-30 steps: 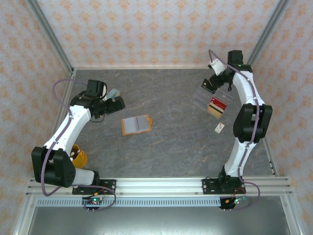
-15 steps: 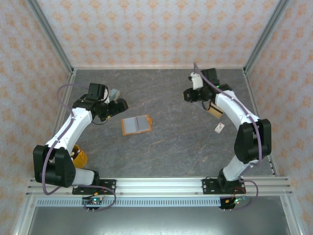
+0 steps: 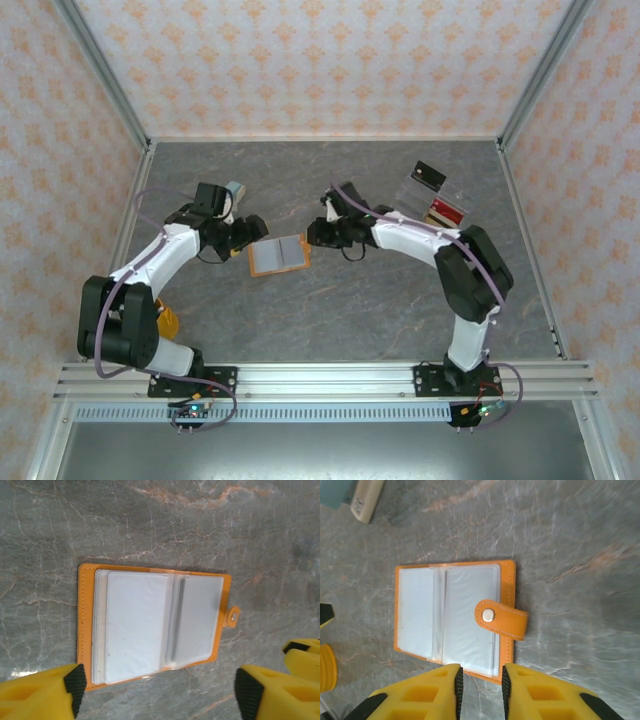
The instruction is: Take the credit cards out of the card holder
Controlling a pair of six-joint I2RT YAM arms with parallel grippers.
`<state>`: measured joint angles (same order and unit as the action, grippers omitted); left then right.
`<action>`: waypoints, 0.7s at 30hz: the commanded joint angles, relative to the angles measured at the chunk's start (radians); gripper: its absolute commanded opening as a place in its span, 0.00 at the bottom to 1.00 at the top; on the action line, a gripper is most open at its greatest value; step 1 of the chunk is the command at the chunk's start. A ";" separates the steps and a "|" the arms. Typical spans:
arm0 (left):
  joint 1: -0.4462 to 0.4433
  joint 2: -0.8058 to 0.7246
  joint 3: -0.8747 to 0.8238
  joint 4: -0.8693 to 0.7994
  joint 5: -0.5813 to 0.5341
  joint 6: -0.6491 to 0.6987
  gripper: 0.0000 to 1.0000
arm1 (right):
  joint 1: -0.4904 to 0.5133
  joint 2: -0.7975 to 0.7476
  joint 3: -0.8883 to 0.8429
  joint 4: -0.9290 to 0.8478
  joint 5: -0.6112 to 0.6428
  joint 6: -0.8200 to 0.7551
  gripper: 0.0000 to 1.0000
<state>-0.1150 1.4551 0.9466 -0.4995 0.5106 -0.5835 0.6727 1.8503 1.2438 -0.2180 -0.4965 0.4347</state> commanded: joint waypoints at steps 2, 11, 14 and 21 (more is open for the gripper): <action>-0.010 0.042 -0.024 0.049 -0.034 -0.009 0.70 | 0.032 0.050 0.005 0.118 0.080 0.168 0.29; -0.013 0.117 -0.030 0.064 -0.059 -0.003 0.51 | 0.070 0.135 0.060 0.084 0.069 0.205 0.29; -0.014 0.143 -0.030 0.071 -0.056 -0.001 0.44 | 0.080 0.148 0.072 0.070 0.067 0.205 0.28; -0.016 0.191 -0.026 0.080 -0.052 0.003 0.35 | 0.084 0.156 0.085 0.036 0.089 0.199 0.25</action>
<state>-0.1246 1.6348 0.9264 -0.4351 0.4820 -0.5858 0.7525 1.9907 1.3029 -0.1516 -0.4404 0.6281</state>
